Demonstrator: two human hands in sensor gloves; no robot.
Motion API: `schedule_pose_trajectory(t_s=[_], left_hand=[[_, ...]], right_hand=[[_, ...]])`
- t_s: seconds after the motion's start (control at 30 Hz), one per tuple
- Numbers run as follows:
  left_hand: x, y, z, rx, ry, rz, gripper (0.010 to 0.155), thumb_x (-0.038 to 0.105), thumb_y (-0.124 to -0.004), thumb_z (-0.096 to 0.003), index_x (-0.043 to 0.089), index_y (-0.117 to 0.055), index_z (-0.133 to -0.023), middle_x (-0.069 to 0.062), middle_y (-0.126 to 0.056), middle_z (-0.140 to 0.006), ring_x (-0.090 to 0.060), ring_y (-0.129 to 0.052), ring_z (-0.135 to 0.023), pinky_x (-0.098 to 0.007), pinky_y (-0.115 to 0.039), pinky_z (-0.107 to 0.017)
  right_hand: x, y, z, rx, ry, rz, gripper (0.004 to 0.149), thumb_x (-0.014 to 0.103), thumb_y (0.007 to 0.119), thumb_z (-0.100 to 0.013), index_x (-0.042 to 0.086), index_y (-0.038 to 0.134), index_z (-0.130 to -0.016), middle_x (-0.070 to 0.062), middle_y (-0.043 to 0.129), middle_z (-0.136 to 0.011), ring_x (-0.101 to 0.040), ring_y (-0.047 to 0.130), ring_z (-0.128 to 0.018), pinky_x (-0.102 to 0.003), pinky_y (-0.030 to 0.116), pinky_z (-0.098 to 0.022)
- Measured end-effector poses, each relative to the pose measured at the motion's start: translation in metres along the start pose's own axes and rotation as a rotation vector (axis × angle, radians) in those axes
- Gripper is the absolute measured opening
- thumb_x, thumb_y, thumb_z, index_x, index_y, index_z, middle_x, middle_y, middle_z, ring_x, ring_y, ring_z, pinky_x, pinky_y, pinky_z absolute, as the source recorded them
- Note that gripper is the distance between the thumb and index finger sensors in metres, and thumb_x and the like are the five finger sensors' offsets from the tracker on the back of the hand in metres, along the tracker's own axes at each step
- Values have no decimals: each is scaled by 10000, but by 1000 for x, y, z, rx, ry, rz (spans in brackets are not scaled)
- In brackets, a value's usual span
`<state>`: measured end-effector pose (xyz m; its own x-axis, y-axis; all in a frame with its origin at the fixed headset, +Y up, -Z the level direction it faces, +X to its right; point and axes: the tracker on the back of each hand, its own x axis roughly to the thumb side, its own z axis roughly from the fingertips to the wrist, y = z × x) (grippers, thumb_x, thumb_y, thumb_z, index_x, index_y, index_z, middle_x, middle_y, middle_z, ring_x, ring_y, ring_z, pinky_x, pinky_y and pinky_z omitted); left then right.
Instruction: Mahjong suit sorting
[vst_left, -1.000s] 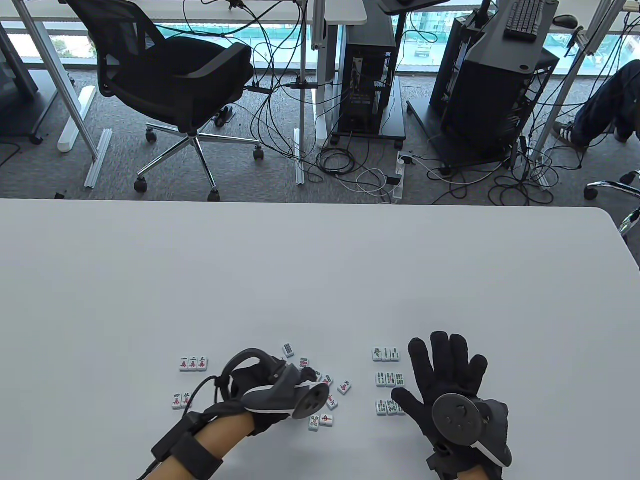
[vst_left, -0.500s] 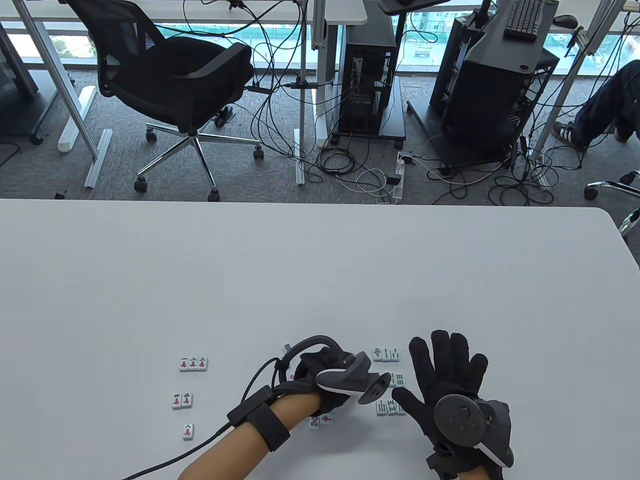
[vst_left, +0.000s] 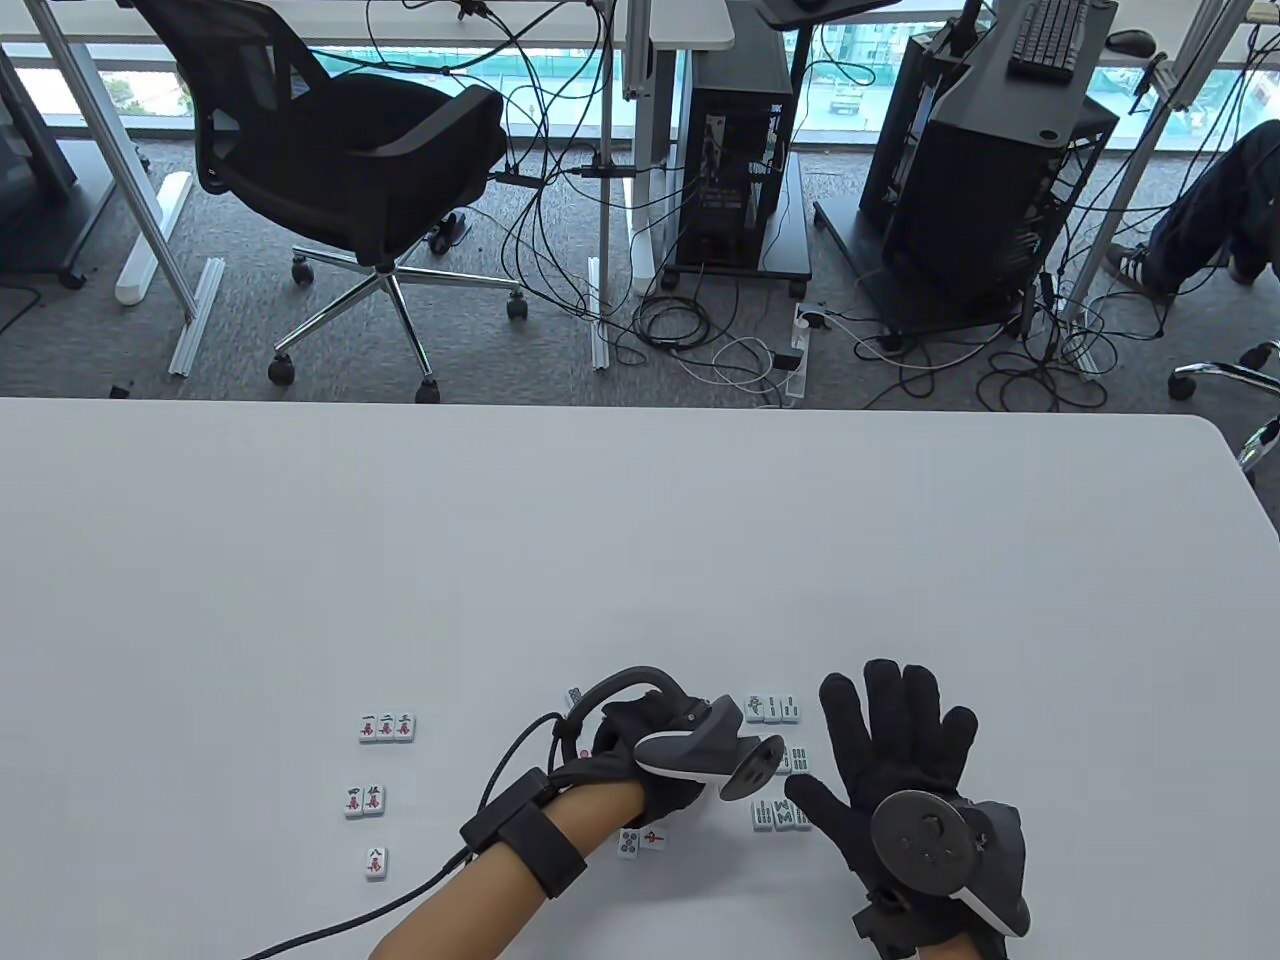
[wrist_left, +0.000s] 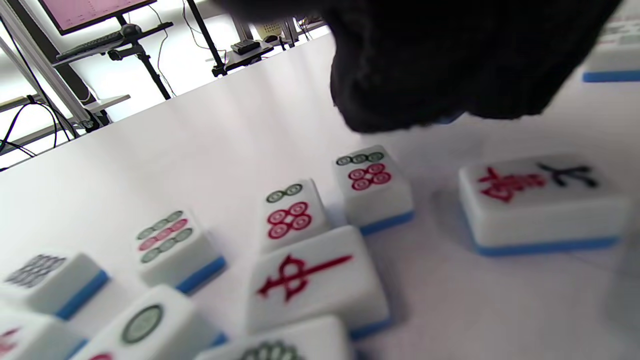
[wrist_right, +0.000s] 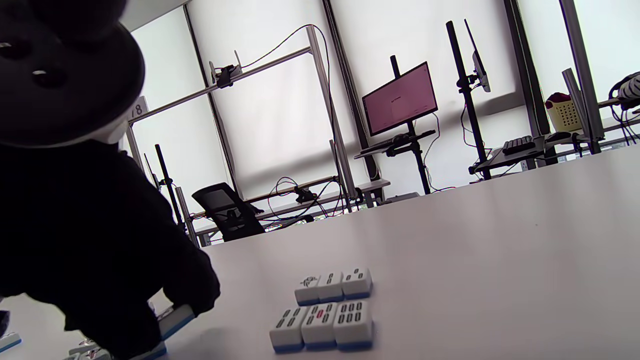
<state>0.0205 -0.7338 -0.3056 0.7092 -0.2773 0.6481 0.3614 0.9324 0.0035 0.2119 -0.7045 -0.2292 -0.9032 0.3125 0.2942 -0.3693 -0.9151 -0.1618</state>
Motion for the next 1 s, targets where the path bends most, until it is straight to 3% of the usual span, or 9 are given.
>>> schedule_pose_trajectory(t_s=[0.13,0.27,0.6,0.77,1.0], left_hand=[[-23,9,36,42,48,61,604,534,-880,-296,161,-858,-771,169,-993,-292,-49,-906,-11,-301,-835,-112],[-45,1,81,15,103,75,602,538,-881,-293,162,-867,-764,168,-994,-281,-54,-905,-4,-304,-833,-108],[-92,-63,173,-131,278,126,603,537,-890,-285,162,-874,-757,166,-994,-270,-55,-900,4,-305,-830,-101],[-98,-90,195,-187,323,106,601,536,-894,-279,166,-878,-753,168,-990,-257,-50,-890,17,-298,-824,-87],[-101,-102,204,-172,356,77,600,535,-896,-274,178,-878,-756,167,-989,-255,-51,-888,17,-299,-824,-87]], right_hand=[[0,0,0,1,0,1,820,660,579,-464,358,158,-1099,-122,82,-1185,-434,13,-1044,-729,101,-694],[1,3,0,11,-3,20,819,661,577,-465,353,161,-1100,-127,86,-1184,-437,19,-1043,-731,108,-692],[2,6,-1,32,-3,47,820,661,576,-465,351,161,-1101,-129,91,-1183,-439,24,-1042,-732,113,-690],[3,10,-1,50,-1,56,818,659,576,-466,350,163,-1100,-130,93,-1183,-440,25,-1041,-731,113,-691],[4,12,-1,65,-1,66,820,658,578,-464,347,164,-1100,-132,95,-1182,-441,27,-1040,-733,116,-689]])
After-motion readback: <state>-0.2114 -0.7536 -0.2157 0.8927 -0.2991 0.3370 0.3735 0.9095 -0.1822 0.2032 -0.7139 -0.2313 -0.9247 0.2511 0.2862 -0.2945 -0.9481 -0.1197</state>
